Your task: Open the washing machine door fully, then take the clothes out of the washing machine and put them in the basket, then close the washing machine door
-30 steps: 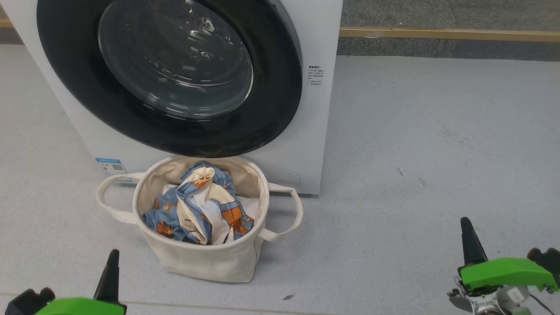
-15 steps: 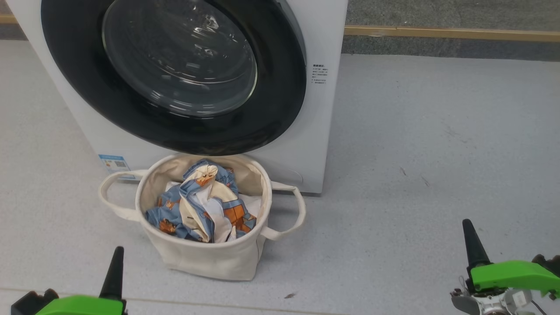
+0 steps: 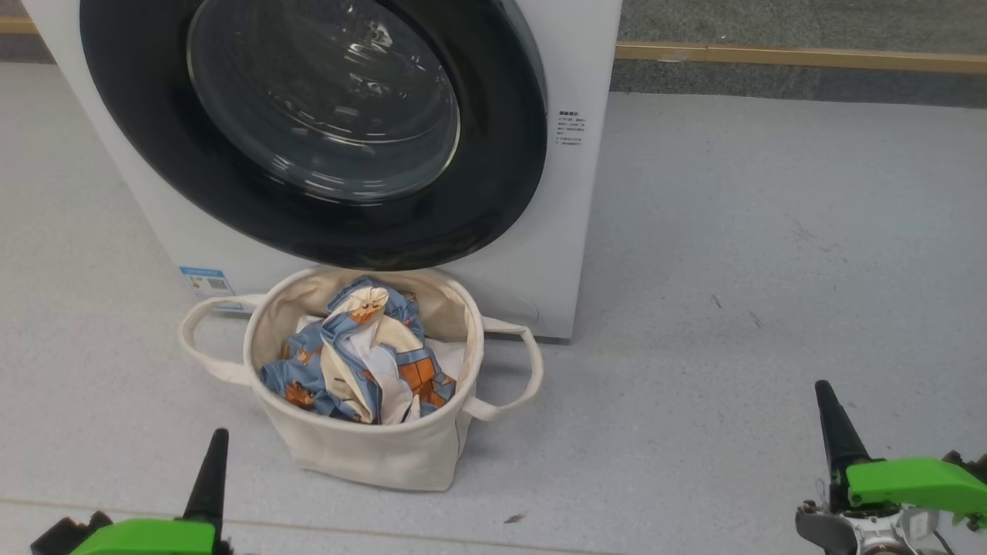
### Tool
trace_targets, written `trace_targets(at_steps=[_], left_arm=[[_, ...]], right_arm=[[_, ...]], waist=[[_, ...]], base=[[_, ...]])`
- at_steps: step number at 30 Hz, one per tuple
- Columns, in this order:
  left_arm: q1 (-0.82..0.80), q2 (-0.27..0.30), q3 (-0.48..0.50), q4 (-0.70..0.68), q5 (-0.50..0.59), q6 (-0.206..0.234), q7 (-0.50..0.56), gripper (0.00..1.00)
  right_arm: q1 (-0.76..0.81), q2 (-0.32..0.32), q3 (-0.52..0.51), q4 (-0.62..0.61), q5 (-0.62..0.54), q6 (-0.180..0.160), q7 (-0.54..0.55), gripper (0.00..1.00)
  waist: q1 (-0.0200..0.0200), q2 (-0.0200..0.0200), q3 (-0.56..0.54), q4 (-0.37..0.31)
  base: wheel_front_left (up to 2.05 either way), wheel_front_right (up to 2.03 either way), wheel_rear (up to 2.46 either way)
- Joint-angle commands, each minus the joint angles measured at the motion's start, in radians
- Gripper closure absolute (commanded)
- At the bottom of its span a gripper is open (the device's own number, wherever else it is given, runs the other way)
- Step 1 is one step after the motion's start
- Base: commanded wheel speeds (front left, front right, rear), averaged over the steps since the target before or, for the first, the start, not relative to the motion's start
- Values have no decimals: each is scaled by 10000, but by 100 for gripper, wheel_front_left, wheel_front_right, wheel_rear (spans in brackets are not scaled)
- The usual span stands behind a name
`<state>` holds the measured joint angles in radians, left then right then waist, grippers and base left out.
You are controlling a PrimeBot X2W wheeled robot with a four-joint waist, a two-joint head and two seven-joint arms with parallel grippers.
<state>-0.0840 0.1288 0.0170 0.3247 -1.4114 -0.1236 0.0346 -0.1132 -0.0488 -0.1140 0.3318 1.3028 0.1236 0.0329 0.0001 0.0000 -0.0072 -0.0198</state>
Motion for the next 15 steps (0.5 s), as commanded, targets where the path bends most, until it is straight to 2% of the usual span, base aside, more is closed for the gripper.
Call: trace_targets(at_steps=[1, 15], left_arm=[[-298, 38, 390, -406, -160, -57, 78, 100], [-266, -428, 723, -627, -1180, -65, 484, 100]], right_arm=[[-139, -30, 118, -420, 267, 57, 92, 100], [-31, -21, 51, -675, 1844, 65, 496, 100]], waist=[[0, 0, 4, 8], [0, 0, 60, 115]], base=[[0, 0, 0], [0, 0, 0]])
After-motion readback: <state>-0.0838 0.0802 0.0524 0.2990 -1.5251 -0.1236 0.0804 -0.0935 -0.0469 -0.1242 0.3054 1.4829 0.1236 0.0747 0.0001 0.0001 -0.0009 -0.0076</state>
